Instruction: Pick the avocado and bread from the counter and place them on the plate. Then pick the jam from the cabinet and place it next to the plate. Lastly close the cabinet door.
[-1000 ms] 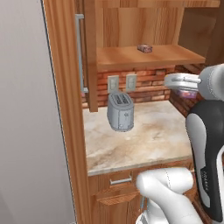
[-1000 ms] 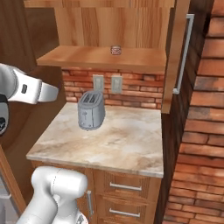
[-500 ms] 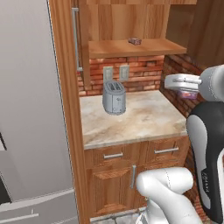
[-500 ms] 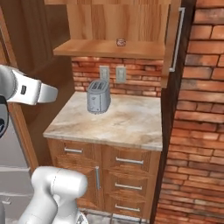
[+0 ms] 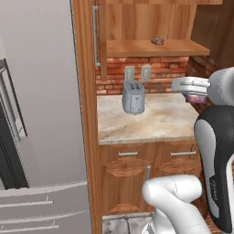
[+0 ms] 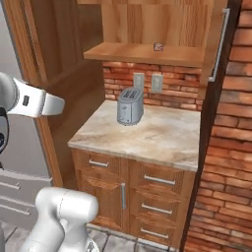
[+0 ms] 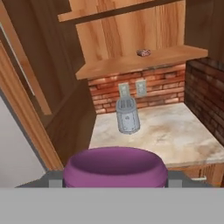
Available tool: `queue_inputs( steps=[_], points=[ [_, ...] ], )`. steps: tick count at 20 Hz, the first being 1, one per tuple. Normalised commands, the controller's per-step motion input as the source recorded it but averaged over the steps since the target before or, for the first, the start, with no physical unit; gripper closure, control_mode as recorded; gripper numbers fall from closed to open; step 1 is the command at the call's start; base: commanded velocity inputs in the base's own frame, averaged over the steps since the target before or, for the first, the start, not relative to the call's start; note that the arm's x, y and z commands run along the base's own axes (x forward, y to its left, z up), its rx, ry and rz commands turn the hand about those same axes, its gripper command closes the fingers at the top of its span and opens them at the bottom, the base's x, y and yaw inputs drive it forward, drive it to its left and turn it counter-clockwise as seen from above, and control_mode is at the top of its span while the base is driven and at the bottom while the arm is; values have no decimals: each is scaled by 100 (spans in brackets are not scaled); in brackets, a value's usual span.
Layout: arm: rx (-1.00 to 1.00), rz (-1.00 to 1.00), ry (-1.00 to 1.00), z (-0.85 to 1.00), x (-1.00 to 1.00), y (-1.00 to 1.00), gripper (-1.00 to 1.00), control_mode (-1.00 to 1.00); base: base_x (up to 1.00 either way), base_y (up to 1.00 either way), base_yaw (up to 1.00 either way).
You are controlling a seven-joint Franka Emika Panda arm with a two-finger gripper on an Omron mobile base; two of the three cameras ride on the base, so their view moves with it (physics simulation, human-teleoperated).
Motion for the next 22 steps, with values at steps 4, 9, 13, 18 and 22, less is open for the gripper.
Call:
queue_inputs(
  steps=[4, 9, 13, 18, 22],
  points=[
    [0, 0, 0, 0, 0, 0, 100, 100, -32, -1, 42],
    [0, 0, 0, 0, 0, 0, 100, 100, -41, -4, 46],
    [0, 0, 0, 0, 0, 0, 100, 100, -45, -7, 47],
    [0, 0, 0, 0, 0, 0, 100, 100, -52, -17, 45],
    [0, 0, 0, 0, 0, 0, 100, 100, -44, -8, 41]
  ],
)
